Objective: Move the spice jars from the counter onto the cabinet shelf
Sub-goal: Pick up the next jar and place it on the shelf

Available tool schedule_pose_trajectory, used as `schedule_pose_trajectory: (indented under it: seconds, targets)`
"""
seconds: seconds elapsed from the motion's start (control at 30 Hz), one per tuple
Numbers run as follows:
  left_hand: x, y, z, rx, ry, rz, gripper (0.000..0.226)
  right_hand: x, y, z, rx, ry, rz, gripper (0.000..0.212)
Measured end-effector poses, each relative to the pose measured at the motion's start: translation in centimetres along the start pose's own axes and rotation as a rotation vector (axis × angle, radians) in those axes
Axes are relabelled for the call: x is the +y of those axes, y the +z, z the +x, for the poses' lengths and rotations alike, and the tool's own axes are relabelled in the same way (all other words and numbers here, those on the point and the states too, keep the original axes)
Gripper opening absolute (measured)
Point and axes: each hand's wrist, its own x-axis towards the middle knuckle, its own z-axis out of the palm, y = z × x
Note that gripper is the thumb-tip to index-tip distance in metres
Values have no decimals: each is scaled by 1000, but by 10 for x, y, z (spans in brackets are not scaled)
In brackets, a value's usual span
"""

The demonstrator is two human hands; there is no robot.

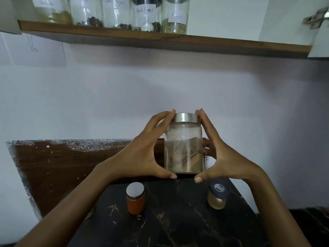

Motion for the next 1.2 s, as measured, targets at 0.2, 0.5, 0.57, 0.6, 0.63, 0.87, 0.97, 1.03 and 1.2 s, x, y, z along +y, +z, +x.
schedule_pose_trajectory:
  seconds: [0.2, 0.5, 0.57, 0.6, 0.63, 0.87, 0.97, 1.03, 1.2]
  targets:
    - [-9, -1, -5, 0, -14, -71, 133, -10, 7, 10, 112, -55, -80, 123]
    - [-12, 10, 0, 88, 7, -60, 127, -16, 15, 20, 138, -75, -254, 124]
    - [-13, 7, -3, 114, 6, -135, 127, -15, 9, 19, 105, -48, -205, 129]
    - [-13, 7, -4, 122, 6, -180, 126, -14, 6, 18, 83, -31, -165, 131]
    - [-13, 6, -4, 123, 7, -223, 126, -12, 4, 18, 54, -16, -115, 132]
    - [-19, 7, -6, 59, -23, -209, 132, -10, 11, 22, 75, -15, -66, 124]
    - [-17, 11, -3, 59, -19, -131, 132, -11, 17, 26, 91, -46, -167, 123]
    - [-18, 12, -3, 76, -21, -140, 131, -10, 18, 26, 83, -46, -168, 126]
    - [-19, 9, -9, 105, -32, -342, 129, -9, 11, 20, 3, -7, -52, 129]
